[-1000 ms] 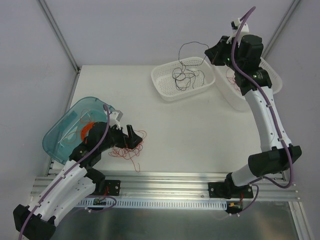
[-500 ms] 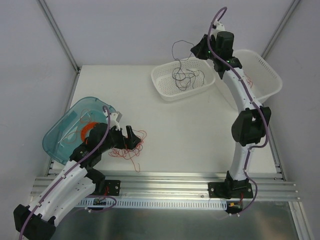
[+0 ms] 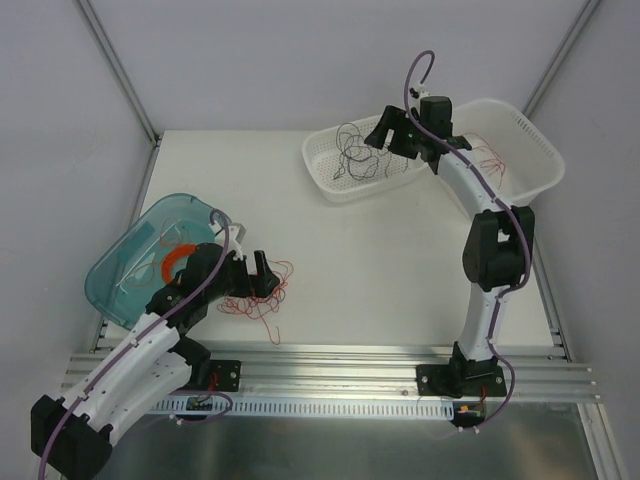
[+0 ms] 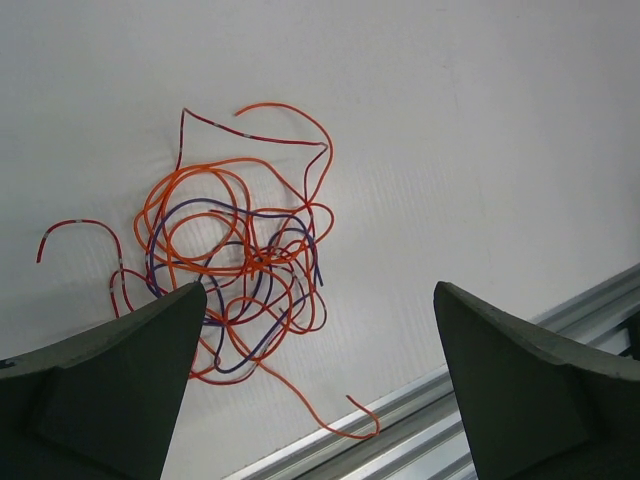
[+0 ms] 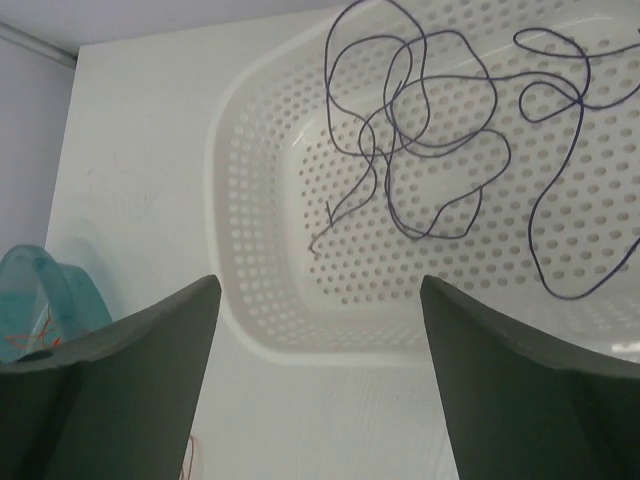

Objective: Untangle the cables

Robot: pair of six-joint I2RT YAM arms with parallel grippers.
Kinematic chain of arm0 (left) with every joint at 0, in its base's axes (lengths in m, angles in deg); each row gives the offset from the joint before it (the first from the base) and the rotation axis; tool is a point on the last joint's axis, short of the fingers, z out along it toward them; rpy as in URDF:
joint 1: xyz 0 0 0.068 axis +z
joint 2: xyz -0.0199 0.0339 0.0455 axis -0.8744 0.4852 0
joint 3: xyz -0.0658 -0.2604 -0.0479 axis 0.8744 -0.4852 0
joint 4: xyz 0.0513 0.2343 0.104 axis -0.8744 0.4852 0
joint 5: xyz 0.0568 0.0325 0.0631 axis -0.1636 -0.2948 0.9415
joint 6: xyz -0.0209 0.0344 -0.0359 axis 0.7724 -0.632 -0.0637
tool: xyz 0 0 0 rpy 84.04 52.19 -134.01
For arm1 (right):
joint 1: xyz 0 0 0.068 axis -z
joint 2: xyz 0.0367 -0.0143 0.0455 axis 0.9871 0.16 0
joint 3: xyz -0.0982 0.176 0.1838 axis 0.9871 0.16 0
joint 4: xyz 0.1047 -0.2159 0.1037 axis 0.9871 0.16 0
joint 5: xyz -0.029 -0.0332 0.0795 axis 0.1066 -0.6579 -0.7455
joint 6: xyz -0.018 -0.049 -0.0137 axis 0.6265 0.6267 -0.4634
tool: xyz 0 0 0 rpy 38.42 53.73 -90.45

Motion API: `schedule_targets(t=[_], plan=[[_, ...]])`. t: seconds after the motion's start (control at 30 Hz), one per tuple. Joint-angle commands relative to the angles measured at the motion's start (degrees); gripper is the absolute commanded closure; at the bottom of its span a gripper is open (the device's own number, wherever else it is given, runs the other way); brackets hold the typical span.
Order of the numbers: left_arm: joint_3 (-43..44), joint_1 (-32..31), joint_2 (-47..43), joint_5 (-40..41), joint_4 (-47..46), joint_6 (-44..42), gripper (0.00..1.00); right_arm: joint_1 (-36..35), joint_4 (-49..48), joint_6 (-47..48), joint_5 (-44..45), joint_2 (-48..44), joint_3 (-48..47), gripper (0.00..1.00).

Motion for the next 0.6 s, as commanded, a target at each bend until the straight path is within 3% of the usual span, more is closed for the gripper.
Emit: schedule_targets(t=[0.0,0.33,0.57], plan=[[0.1,0.4,4.3,1.5,0.3,0.9,0.01,0.0,0.3,0.9,-3.6,-11.6,5.1,0.14],[1.8,0.4,18.2,3.7,0.6,4.1,0.02,-3.5,5.2,4.3,-1.5,-30.0,26.4,0.13],[6.0,-0.2,33.4,0.2,0.4,6.1,0.18,-6.4,5.8,2.2,1.1,-40.2,38.9,0.13]])
